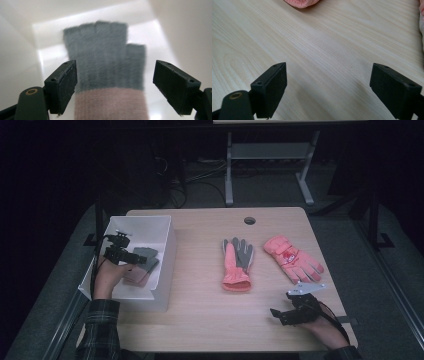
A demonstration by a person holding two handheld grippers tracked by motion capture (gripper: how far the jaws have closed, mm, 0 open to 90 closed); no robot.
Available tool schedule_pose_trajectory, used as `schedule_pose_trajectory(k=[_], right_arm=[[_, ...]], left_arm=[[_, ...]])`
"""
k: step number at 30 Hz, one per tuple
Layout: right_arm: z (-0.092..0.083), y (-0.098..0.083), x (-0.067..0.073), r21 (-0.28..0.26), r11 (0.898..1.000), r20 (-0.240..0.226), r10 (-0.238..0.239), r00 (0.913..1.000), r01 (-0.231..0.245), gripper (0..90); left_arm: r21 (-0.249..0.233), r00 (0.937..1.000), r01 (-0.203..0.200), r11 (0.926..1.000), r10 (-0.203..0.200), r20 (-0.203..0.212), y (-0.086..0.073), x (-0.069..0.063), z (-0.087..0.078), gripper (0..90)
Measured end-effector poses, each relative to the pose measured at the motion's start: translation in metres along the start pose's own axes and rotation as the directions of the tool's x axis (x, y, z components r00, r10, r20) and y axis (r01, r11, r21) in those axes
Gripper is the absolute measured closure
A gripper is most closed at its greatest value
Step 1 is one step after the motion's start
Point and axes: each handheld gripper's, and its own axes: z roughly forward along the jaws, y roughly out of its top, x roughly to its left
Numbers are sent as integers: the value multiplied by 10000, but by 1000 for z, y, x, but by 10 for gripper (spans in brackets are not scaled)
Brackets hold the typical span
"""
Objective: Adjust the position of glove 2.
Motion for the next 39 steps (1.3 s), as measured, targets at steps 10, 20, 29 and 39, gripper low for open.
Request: schedule_pose_trajectory(k=[10,20,29,39], right_arm=[[1,0,0,-6,9999,-35,-151,9999,151,141],[0,1,1,53,10000,-45,-76,10000,77,140],[-1,3,1,35,10000,-25,-69,10000,69,140],[-2,5,1,60,9998,-300,175,9994,-173,144]], left_arm=[[-1288,9853,-814,9883,992,1389,13,-25,-34,189],[-2141,9511,-1551,9644,2044,2315,25,-65,-55,191],[-2577,9117,-2012,9450,2769,3034,34,-107,-62,219],[-2768,8746,-2667,9232,3525,3329,37,-155,-53,327]])
